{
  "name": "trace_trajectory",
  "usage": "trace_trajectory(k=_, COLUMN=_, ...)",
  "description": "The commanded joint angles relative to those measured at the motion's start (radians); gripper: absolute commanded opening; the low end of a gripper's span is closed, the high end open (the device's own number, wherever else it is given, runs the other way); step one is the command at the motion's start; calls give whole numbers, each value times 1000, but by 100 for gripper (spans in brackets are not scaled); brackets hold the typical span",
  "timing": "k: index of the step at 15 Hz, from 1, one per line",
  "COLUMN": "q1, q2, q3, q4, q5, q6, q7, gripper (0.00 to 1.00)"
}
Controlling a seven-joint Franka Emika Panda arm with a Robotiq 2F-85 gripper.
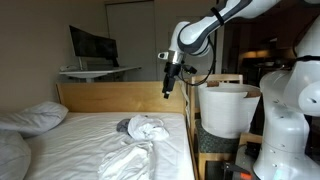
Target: Put the clothes on the bed in the laundry hamper
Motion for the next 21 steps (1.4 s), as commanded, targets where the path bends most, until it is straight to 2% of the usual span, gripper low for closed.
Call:
trace_trajectory(k=1, q1=-1, q2=115, q3=95, q4=14, q5=106, q6=56, q7=-45, gripper=100)
trace_trajectory(k=5, q1=-26, q2=191, q3=194, q4=20, q5=121, q6=78, q7=-42, gripper=100)
trace_trajectory(k=7, q1=-49, q2=173, q3=222, q4=11, q5=114, q6=55, q7=-14, gripper=100)
trace_trajectory(k=13, q1=-57, q2=199, q3=234, q4=28, q5=125, q6=55, q7=-19, gripper=100)
trace_trajectory(k=17, q1=-58, q2=284, q3=269, q4=100, q5=145, q6=165, q7=-38, gripper=100)
trace_trajectory(k=21, q1=-78, q2=431, q3=313, q4=193, q5=130, q6=321, q7=-37, gripper=100)
